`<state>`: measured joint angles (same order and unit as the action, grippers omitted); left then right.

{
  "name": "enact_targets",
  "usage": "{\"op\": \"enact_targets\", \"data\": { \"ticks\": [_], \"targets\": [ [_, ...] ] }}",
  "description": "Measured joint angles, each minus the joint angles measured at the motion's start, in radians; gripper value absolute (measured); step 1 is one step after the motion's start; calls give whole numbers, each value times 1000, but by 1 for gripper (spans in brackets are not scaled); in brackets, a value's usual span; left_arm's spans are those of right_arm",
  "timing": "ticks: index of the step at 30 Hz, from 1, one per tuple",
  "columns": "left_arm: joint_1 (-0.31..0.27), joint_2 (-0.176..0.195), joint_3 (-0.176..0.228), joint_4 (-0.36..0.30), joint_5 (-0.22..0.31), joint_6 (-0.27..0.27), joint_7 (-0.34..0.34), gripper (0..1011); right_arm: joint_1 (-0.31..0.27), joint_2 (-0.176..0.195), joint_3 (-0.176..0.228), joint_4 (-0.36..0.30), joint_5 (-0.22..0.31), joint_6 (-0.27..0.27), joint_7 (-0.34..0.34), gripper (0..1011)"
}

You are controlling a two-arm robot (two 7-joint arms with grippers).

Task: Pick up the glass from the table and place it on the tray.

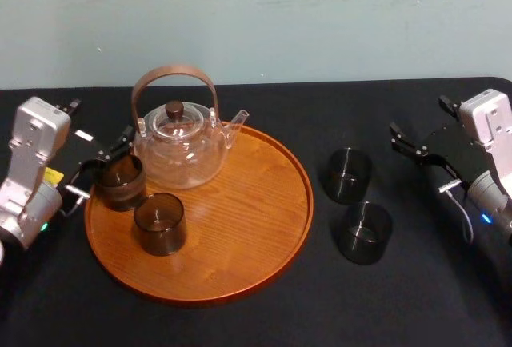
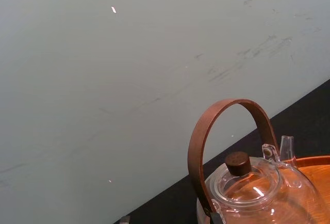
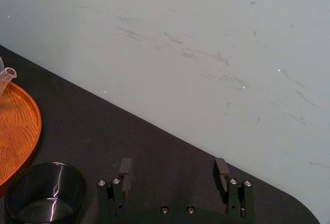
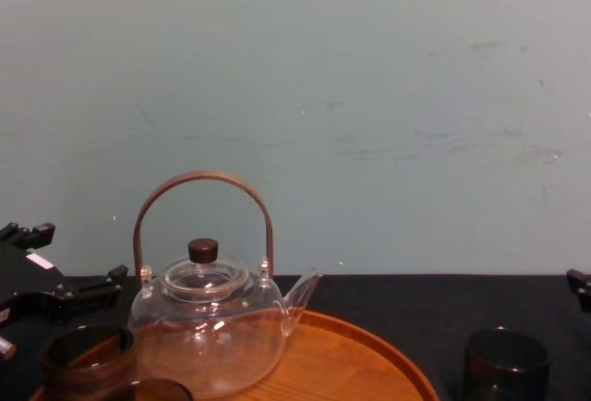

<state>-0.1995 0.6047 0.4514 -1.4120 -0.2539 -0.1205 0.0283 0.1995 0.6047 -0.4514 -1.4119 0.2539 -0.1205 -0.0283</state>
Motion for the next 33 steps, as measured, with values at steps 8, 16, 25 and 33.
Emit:
{"op": "enact_targets", "data": {
  "ticks": [8, 16, 25, 33],
  "targets": [
    [0, 0, 0, 0, 0, 0, 0, 1001, 0, 0, 0, 0, 0, 0, 0, 1002],
    [0, 0, 0, 0, 0, 0, 0, 1001, -43, 26, 21, -44, -22, -20, 20, 1002],
    [0, 0, 0, 0, 0, 0, 0, 1001, -198, 100, 85, -218, 1, -31, 26, 1002],
    [0, 0, 0, 0, 0, 0, 0, 1001, -319, 149, 128, -330, 40, -31, 57, 1002]
  ]
}}
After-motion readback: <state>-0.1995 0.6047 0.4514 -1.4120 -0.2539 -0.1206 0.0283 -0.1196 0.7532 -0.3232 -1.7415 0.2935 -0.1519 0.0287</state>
